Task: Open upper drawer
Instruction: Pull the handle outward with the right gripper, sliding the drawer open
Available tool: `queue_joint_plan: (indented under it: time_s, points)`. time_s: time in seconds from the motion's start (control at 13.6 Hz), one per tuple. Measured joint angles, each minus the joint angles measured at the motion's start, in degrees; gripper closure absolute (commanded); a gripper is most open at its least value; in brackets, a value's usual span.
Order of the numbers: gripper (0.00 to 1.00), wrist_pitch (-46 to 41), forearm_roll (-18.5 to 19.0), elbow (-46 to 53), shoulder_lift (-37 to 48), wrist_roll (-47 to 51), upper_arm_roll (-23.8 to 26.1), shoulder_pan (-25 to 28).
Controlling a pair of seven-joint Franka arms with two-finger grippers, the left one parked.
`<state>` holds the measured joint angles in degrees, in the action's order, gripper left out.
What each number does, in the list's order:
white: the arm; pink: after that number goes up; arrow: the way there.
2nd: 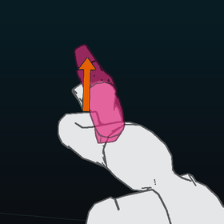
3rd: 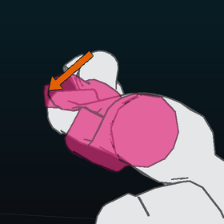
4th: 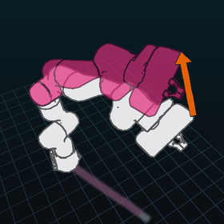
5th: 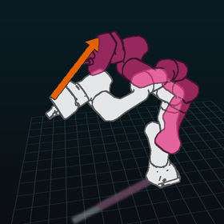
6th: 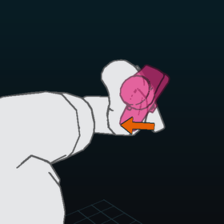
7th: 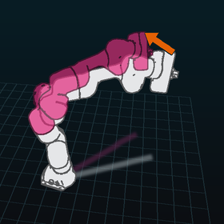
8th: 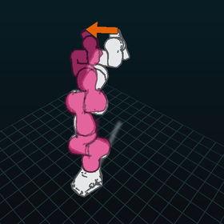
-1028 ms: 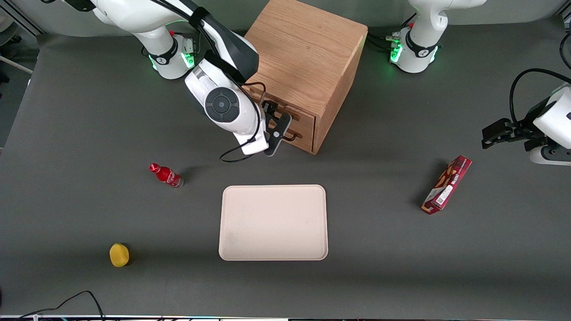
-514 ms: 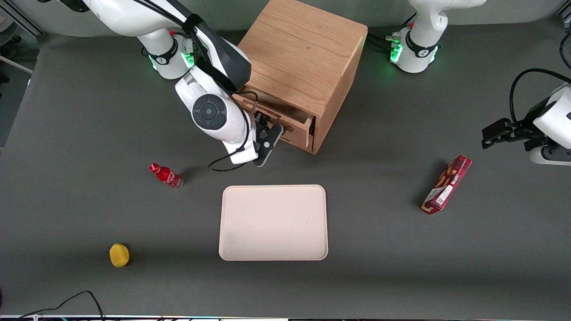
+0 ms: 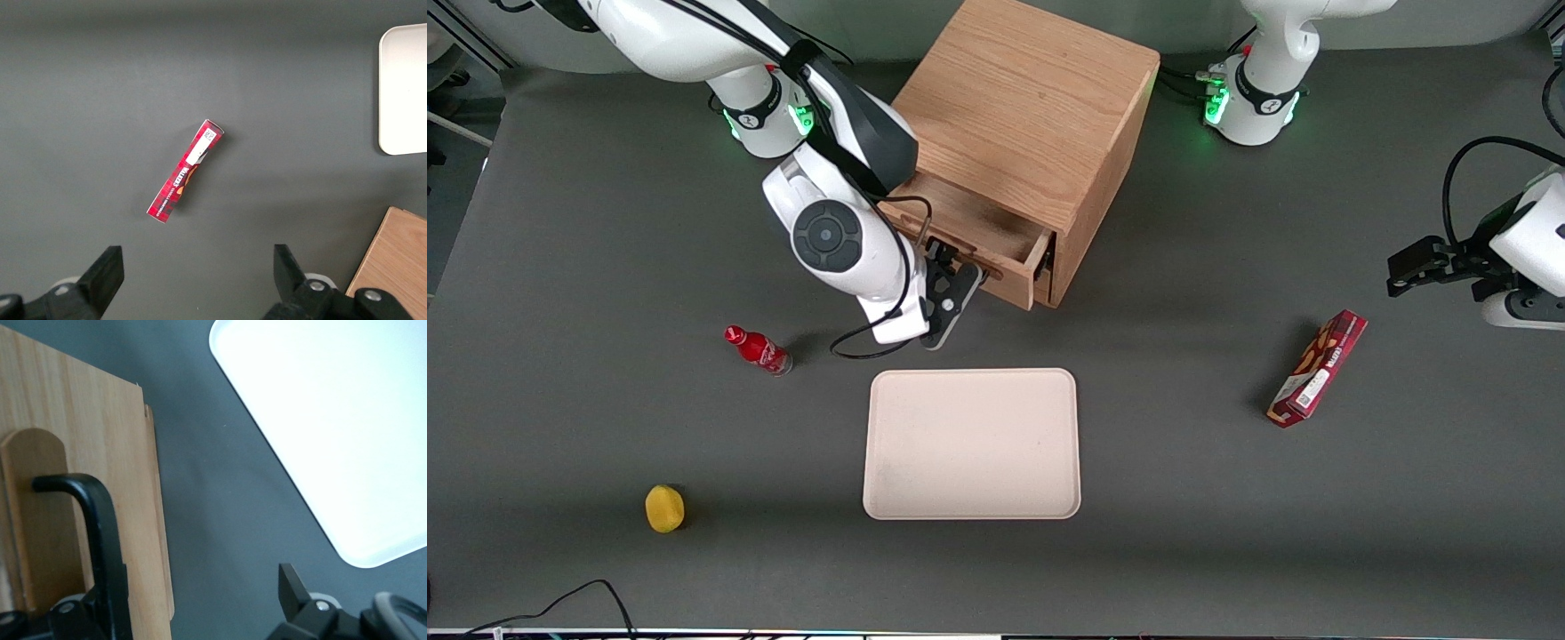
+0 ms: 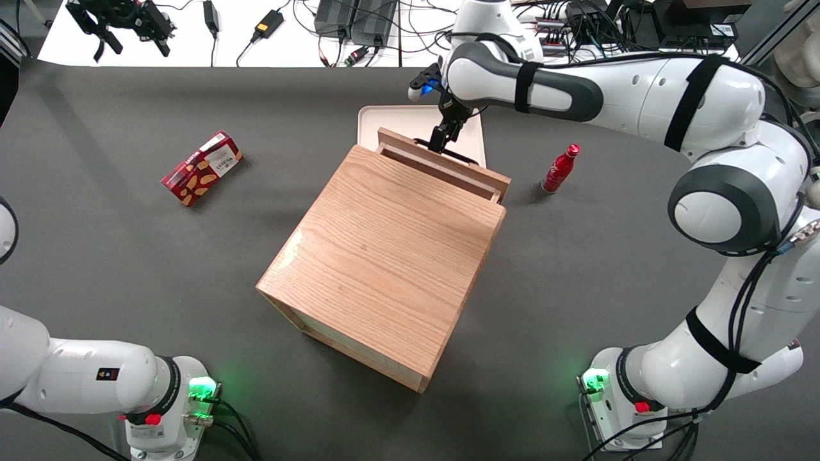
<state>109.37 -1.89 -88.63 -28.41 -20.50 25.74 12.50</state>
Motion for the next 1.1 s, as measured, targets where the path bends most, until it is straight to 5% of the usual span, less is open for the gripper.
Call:
queue_joint_plan:
  time_s: [1.1]
  points:
    - [0.00, -0.01, 1.74, 6.30, -4.01, -4.88, -4.62, -0.91]
